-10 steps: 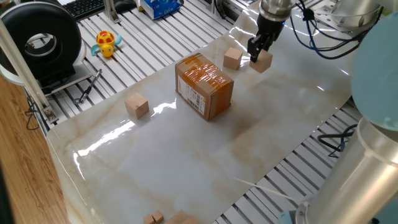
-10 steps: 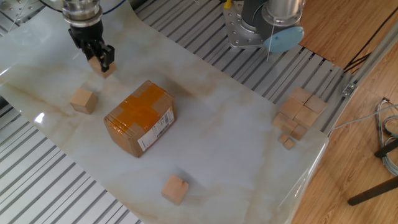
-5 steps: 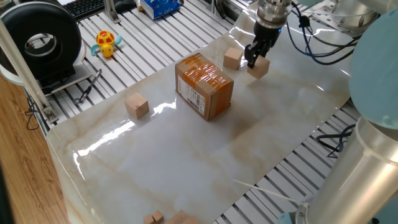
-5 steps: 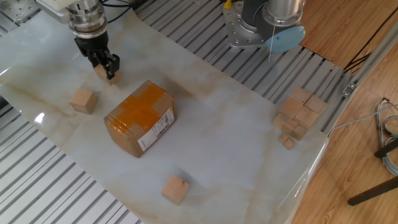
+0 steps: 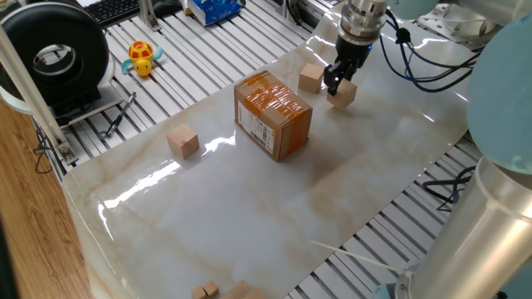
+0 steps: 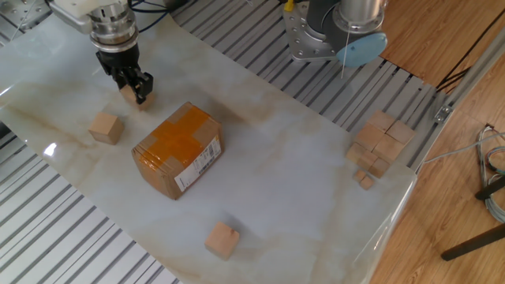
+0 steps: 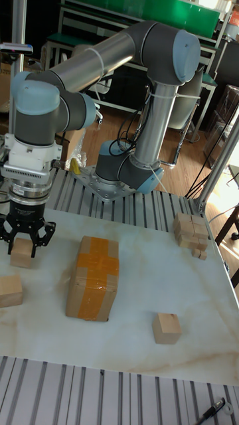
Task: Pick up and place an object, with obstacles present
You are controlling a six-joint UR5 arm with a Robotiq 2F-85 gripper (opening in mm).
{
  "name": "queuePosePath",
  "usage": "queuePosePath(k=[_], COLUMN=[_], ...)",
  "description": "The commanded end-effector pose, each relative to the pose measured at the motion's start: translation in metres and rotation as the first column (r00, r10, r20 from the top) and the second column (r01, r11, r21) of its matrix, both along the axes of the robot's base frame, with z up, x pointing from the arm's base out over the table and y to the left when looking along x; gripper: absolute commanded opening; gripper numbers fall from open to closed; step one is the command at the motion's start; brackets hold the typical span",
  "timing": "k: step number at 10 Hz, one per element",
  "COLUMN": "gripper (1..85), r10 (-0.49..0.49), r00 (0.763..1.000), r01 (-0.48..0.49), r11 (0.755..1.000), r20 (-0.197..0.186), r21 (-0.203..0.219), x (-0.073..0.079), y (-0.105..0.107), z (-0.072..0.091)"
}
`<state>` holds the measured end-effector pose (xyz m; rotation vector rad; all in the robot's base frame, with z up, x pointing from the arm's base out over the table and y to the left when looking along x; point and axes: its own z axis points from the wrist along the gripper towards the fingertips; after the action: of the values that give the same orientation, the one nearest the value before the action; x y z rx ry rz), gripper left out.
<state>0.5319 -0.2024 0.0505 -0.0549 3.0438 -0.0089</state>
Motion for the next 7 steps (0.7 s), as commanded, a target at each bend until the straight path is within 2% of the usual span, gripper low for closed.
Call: queuePosePath(k=[1, 4, 6, 7], gripper=[6.0, 11.3, 21.7, 22.7], r10=[-0.007, -0.007, -0.004, -0.007], r00=[1.000, 1.000, 0.999, 0.999], r01=[0.006, 0.006, 0.003, 0.006], r11=[1.000, 1.000, 1.000, 1.000], r20=[0.020, 0.031, 0.037, 0.035], r21=[0.010, 0.011, 0.016, 0.014], x=[0.0051, 0.0072, 0.0087, 0.0086], y=[0.0018, 0.0040, 0.0052, 0.0041], z=[-0.0022, -0.0052, -0.0059, -0.0073])
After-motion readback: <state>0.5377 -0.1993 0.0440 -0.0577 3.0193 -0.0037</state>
